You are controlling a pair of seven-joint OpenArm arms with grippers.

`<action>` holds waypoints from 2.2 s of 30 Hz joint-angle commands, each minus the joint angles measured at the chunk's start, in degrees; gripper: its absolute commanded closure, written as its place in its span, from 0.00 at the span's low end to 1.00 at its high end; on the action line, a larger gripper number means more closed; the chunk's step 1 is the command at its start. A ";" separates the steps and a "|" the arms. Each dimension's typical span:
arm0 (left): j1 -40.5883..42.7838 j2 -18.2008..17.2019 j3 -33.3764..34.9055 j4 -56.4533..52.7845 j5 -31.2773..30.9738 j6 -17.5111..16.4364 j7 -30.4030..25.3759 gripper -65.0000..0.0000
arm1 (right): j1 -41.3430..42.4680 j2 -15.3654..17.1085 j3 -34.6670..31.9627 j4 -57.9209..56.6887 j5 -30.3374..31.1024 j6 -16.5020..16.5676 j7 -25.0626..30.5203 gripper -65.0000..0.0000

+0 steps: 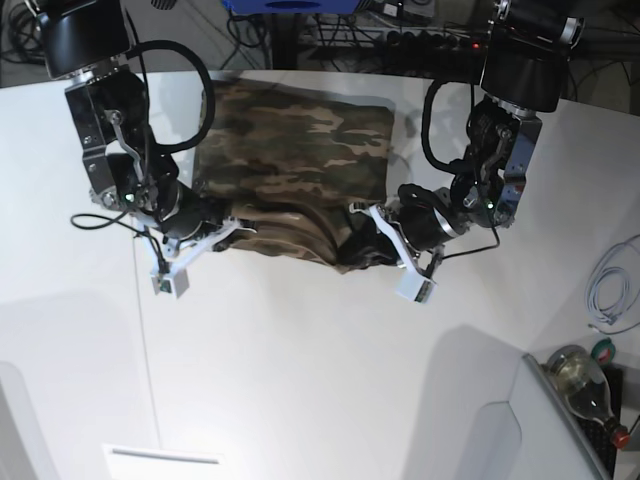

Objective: Layout the t-shirt on the table in an organized manner, then fold the t-shirt properly
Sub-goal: 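Hold the collar edge with both grippers and pull it to straighten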

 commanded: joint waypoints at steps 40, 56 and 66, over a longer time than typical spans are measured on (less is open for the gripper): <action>-6.18 10.31 -1.73 -4.83 15.68 -0.41 -1.59 1.00 | -1.58 3.16 7.41 3.58 0.44 0.16 1.30 1.00; -7.76 9.96 -1.73 -6.94 15.77 -0.41 -1.68 1.00 | -0.87 3.16 7.32 0.51 0.44 0.16 4.56 0.99; -8.91 9.96 -1.64 -7.29 15.86 -0.41 -1.68 0.73 | -1.05 2.89 7.41 0.59 0.44 0.16 4.56 0.91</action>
